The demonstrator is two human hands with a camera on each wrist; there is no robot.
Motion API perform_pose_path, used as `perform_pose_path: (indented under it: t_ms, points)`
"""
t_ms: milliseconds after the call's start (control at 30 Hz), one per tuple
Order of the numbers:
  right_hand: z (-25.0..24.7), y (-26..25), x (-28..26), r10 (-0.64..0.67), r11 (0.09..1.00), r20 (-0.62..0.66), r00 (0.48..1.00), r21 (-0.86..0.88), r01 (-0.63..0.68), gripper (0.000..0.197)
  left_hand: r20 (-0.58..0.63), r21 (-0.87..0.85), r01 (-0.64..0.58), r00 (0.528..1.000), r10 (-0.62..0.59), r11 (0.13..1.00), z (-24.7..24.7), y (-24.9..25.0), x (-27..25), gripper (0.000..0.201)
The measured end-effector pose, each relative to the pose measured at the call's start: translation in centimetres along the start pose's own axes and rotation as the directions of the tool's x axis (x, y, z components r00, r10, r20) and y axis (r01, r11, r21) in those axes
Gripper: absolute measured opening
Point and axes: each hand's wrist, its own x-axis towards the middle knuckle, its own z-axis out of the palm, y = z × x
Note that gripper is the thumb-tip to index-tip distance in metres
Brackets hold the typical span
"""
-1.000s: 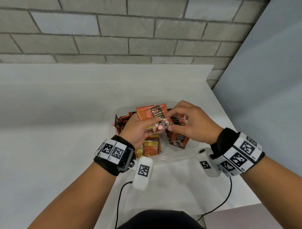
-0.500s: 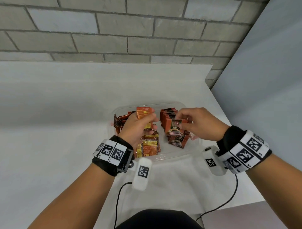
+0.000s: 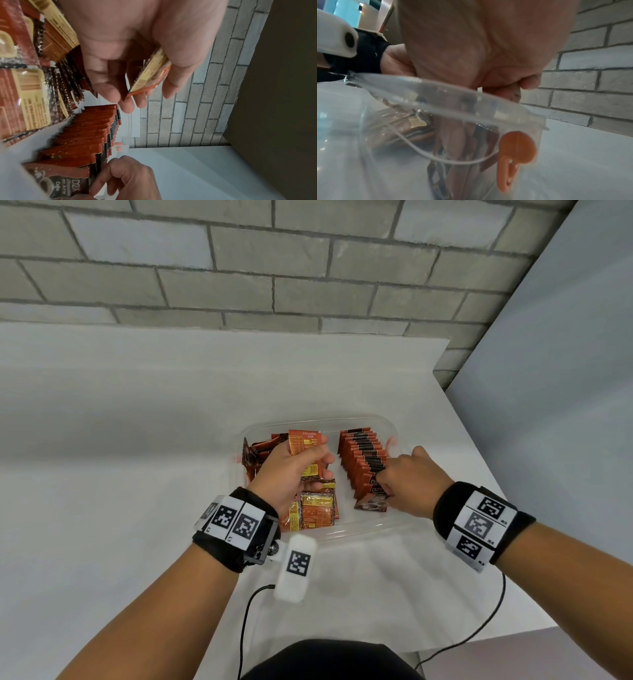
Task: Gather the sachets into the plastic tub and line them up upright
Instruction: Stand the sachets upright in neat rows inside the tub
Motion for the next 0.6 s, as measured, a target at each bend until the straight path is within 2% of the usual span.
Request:
perform_pose_path:
  t_ms: [200,600]
  points:
    - [0.44,0.1,0.45,0.015,0.998,-0.065,0.998,-0.062,-0.019,0.016,0.008,0.001,0.009,1.0,-0.009,1.0,0.17,-0.14,0.03,0.026]
    - [0.02,0.45,-0.23,0.013,0.999,-0.065,0.998,-0.044,-0.016,0.018,-0.006,-0.01,0.029,1.0,-0.029,1.0,0.32,-0.1,0.02,0.02]
